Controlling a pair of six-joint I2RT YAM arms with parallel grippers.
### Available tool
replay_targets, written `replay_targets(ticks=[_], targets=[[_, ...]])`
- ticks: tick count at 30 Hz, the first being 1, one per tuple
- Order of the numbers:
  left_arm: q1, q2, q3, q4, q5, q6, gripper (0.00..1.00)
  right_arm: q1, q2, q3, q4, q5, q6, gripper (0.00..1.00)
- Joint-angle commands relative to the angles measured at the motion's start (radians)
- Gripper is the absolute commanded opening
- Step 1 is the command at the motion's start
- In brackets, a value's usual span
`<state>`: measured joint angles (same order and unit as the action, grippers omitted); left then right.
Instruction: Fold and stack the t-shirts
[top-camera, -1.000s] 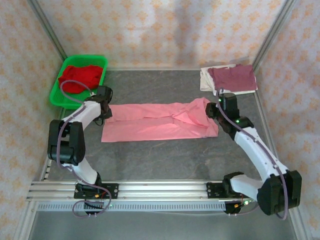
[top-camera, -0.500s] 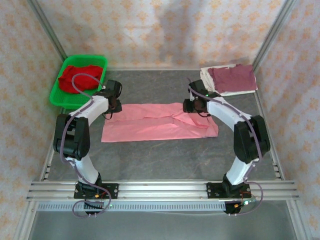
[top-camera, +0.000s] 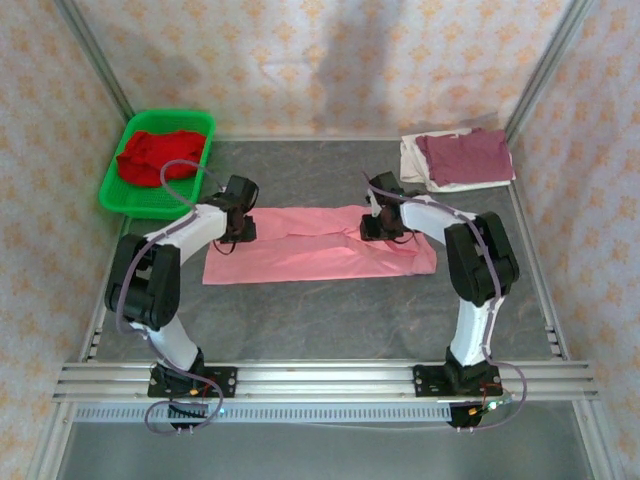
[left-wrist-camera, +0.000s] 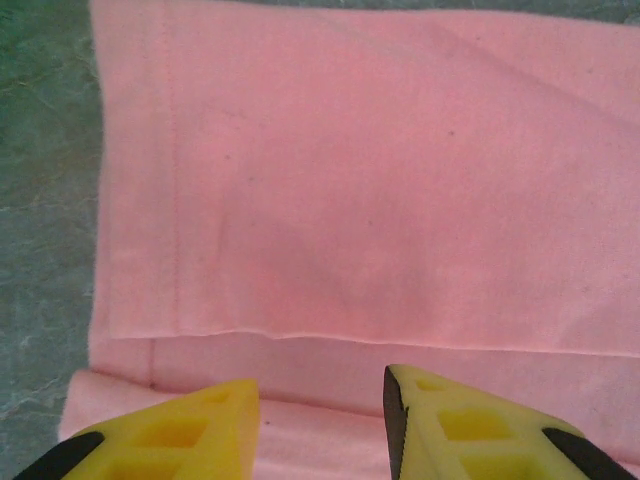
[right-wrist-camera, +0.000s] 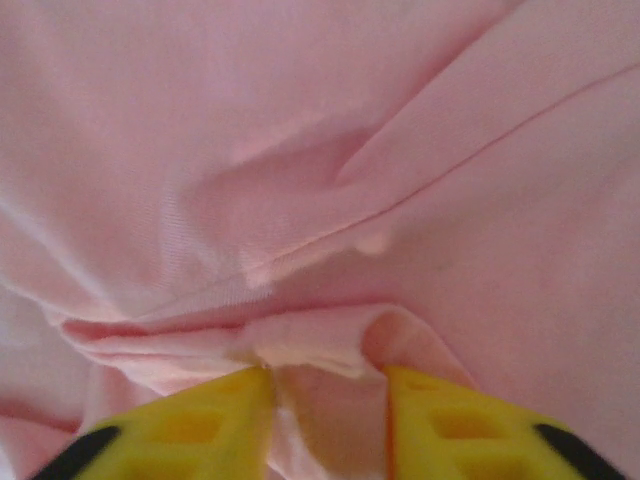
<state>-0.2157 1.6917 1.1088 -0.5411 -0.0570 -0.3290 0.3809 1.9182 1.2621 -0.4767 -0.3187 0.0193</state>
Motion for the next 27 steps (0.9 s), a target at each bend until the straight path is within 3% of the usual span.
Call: replay_targets(ticks=[1, 3, 8, 14, 24, 27], targets=[[0.002, -0.064, -0.023, 0.003, -0.041, -0.023, 0.38, -0.002, -0.018, 0.006, 0.027, -0.037, -0.018, 0.16], [0.005, -0.08, -0.032, -0.003, -0.061, -0.02, 0.38, 0.0, -0.075, -0.035, 0.053, -0.034, -0.016, 0.08], [0.051, -0.07, -0.044, -0.002, -0.033, -0.032, 0.42, 0.012, -0.214, -0.125, 0.073, 0.006, -0.043, 0.07], [0.106, -0.049, -0.031, 0.0, -0.012, -0.029, 0.42, 0.058, -0.293, -0.197, 0.053, 0.08, -0.052, 0.13], [0.121, -0.031, -0.025, 0.005, -0.014, -0.017, 0.42, 0.078, -0.351, -0.326, 0.086, -0.015, -0.01, 0.22], [0.125, -0.036, -0.03, 0.018, -0.017, -0.021, 0.42, 0.077, -0.399, -0.336, 0.126, 0.038, 0.032, 0.24]])
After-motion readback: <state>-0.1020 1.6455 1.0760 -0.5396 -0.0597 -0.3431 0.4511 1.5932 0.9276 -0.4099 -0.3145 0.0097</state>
